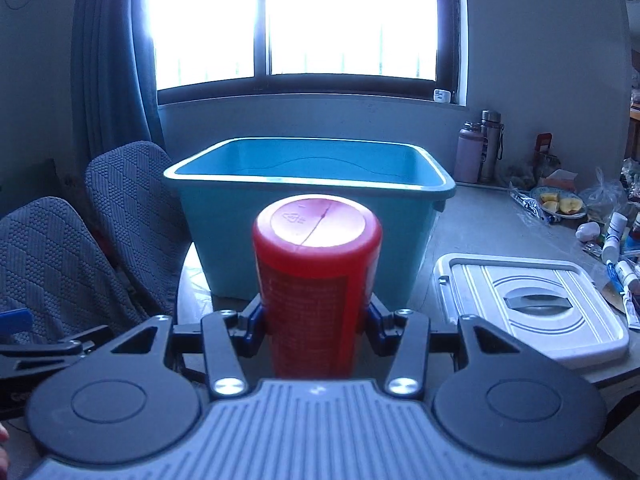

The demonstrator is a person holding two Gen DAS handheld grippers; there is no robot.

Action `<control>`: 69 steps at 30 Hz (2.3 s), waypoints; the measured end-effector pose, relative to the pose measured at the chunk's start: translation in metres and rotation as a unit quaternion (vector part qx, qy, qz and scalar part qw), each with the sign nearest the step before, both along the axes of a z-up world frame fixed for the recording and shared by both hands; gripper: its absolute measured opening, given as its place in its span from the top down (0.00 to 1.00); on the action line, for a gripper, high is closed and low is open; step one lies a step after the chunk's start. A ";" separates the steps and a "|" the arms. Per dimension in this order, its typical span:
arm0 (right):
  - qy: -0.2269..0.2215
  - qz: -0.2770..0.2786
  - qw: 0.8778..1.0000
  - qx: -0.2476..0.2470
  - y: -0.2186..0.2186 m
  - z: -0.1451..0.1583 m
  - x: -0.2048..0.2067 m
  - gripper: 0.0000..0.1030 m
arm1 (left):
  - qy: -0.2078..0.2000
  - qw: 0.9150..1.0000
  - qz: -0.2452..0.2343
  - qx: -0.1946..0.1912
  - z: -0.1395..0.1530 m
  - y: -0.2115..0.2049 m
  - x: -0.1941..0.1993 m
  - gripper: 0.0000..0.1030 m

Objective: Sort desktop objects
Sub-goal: 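Lift the red canister with right tool and carry it over the bin, then open right tool to drop the red canister into the teal bin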

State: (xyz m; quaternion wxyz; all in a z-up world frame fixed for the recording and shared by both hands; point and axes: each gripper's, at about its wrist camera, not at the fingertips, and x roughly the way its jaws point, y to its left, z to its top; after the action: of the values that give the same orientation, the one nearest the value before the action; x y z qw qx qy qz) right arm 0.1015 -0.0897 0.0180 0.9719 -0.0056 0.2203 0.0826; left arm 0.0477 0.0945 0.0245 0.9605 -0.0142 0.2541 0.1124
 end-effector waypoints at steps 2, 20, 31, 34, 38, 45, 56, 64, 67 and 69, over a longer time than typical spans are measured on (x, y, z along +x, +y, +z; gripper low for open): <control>-0.002 -0.001 1.000 0.001 -0.001 0.007 -0.006 0.52 | -0.005 1.000 -0.002 -0.002 0.006 0.000 -0.007 0.07; -0.062 -0.001 0.998 0.000 0.002 0.068 0.042 0.52 | -0.002 1.000 -0.012 0.010 0.038 -0.008 0.031 0.07; -0.055 0.019 0.998 -0.017 0.013 0.070 0.130 0.52 | 0.007 0.999 -0.004 -0.033 0.032 -0.004 0.097 0.07; -0.046 0.029 0.998 -0.017 0.016 0.065 0.154 0.52 | 0.009 0.999 -0.001 -0.035 0.028 -0.008 0.112 0.07; -0.032 0.041 0.998 -0.019 0.022 0.056 0.181 0.52 | 0.013 0.999 0.002 -0.031 0.023 -0.014 0.129 0.07; -0.026 0.048 0.997 -0.047 0.034 0.048 0.203 0.29 | 0.021 1.000 0.001 -0.024 0.019 -0.021 0.143 0.07; -0.048 0.045 0.997 -0.047 0.024 0.052 0.166 0.13 | 0.020 1.000 -0.003 -0.024 0.020 -0.022 0.120 0.07; -0.021 0.007 0.999 -0.024 0.008 0.036 0.120 0.13 | 0.026 0.999 -0.002 -0.035 0.011 -0.005 0.084 0.07; -0.016 0.000 1.000 -0.024 0.002 0.029 0.096 0.13 | 0.030 0.999 -0.005 -0.024 0.007 0.001 0.074 0.07; -0.007 -0.007 1.000 -0.025 -0.002 0.024 0.082 0.13 | 0.028 1.000 -0.007 -0.009 0.005 0.004 0.065 0.07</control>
State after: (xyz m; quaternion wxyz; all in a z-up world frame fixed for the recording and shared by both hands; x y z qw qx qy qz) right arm 0.1839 -0.0919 0.0424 0.9735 -0.0293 0.2156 0.0700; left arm 0.1129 0.0981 0.0297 0.9535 -0.0180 0.2825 0.1032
